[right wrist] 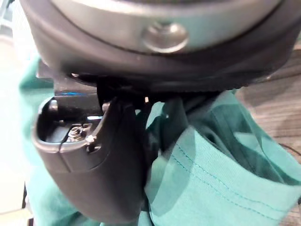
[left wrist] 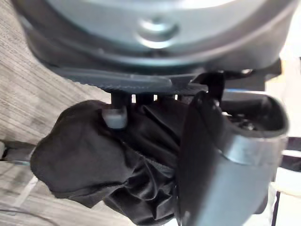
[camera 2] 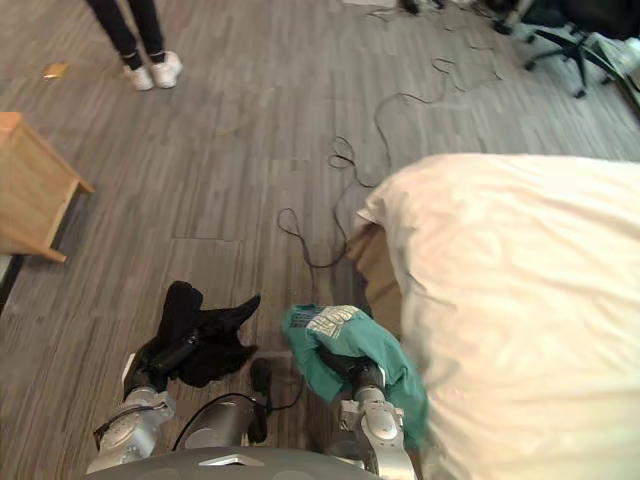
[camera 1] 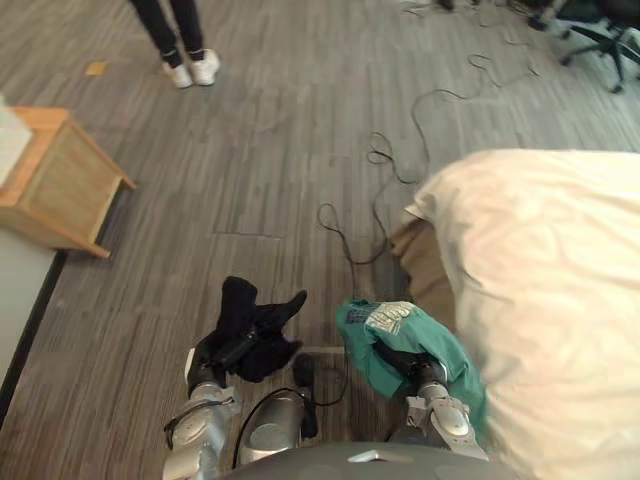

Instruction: Tidy up the quilt and then pick up the clothes from the bed and put them into the laundry hamper

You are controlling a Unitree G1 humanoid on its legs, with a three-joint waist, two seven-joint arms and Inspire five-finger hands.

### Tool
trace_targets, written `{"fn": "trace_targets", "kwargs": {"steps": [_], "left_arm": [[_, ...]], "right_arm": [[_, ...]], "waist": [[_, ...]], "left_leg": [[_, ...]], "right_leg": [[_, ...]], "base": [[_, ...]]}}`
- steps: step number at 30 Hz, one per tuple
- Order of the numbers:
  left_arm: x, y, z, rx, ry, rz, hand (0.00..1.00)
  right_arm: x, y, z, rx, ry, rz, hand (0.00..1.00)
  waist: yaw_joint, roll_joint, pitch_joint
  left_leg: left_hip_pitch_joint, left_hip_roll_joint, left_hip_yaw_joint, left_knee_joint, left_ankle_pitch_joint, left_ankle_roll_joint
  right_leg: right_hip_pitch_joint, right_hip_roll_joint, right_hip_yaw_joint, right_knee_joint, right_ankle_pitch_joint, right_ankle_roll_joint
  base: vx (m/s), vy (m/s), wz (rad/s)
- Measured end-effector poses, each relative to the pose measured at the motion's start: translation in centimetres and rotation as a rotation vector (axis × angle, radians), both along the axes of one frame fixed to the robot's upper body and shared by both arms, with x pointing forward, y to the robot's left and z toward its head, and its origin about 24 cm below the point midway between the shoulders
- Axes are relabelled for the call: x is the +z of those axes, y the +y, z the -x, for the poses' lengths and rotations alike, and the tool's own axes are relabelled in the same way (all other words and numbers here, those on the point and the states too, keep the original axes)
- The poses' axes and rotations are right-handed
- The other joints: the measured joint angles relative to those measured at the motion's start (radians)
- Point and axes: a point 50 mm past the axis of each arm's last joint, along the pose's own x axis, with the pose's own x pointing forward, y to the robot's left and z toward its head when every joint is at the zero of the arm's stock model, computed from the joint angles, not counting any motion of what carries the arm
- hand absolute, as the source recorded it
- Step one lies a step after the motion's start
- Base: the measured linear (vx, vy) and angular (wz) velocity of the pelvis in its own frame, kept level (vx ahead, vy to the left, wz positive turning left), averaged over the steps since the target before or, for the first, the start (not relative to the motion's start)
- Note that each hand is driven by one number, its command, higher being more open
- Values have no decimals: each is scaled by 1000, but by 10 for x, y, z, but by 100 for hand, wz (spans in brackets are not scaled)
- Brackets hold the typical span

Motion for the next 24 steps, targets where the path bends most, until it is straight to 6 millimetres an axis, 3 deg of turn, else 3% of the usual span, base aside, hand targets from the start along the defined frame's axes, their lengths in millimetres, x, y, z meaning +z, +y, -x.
{"fn": "trace_targets", "kwargs": {"steps": [2, 4, 6, 7, 8, 9, 10, 11, 17, 20, 22, 24], "left_arm": [[1, -7, 5, -19, -2, 11, 0], [-4, -16, 12, -52, 21, 33, 0], [-7, -27, 15, -84, 37, 60, 0], [-8, -33, 15, -103, 37, 71, 0], [-9, -36, 15, -112, 42, 77, 0], [-10, -41, 18, -115, 48, 92, 0], [-9, -45, 19, -122, 40, 105, 0], [-22, -59, 38, -274, 128, 101, 0], [-22, -60, 39, -272, 131, 103, 0], [-31, -62, 44, -268, 178, 106, 0], [-34, -62, 40, -266, 193, 88, 0], [-37, -62, 31, -266, 195, 62, 0]], "right_arm": [[-3, 0, 11, -5, 24, -1, 0], [-5, 2, 17, 0, 37, -4, 0], [-5, 2, 17, -2, 36, -3, 0], [-3, 3, 17, -9, 31, -6, 0], [-3, 3, 17, -12, 32, -6, 0], [-3, 3, 19, -14, 34, -7, 0], [-2, 4, 21, -19, 32, -10, 0], [-14, 12, 40, -24, 109, -45, 0], [-15, 12, 40, -23, 114, -43, 0], [-25, 15, 42, -13, 163, -40, 0], [-25, 15, 33, -13, 154, -29, 0], [-29, 13, 23, -32, 153, -20, 0]], "waist": [[-7, -4, -1], [-9, -9, -4], [-10, -21, -10], [-1, -35, -14], [8, -35, -13], [12, -27, -21], [10, -23, -25], [7, -44, -122], [8, -42, -122], [0, -31, -131], [-23, -28, -134], [-21, -28, -134]], "left_leg": [[35, -31, -62, 5, -16, 4], [53, -57, -101, 35, -32, -17], [46, -88, -123, 75, -57, -31], [43, -108, -121, 96, -77, -37], [51, -108, -119, 101, -85, -41], [49, -103, -123, 117, -114, -72], [45, -89, -110, 135, -147, -60], [172, -82, -81, -68, -39, -65], [176, -78, -64, -70, -43, -69], [193, -74, -42, -102, -37, -74], [205, -74, -41, -130, -20, -72], [208, -73, -35, -130, -20, -72]], "right_leg": [[-42, 65, 64, 1, -49, -4], [-86, 125, 118, -87, -70, -9], [-81, 121, 131, -223, -57, -2], [-73, 103, 140, -289, 5, -3], [-61, 103, 143, -302, 16, 14], [-33, 113, 133, -333, 23, 16], [-15, 121, 123, -357, 23, 16], [77, 156, 153, -509, 89, 33], [73, 158, 166, -516, 90, 33], [78, 163, 186, -528, 93, 37], [78, 166, 186, -533, 99, 39], [87, 168, 186, -543, 102, 39]], "base": [[210, -50, 116], [197, -68, 68], [188, -82, 49], [159, -72, 27], [140, -84, 6], [127, -94, 2], [67, -67, 6], [18, -24, 7], [0, -1, -7], [-9, -18, -24], [4, -10, -2], [0, 0, 0]]}}
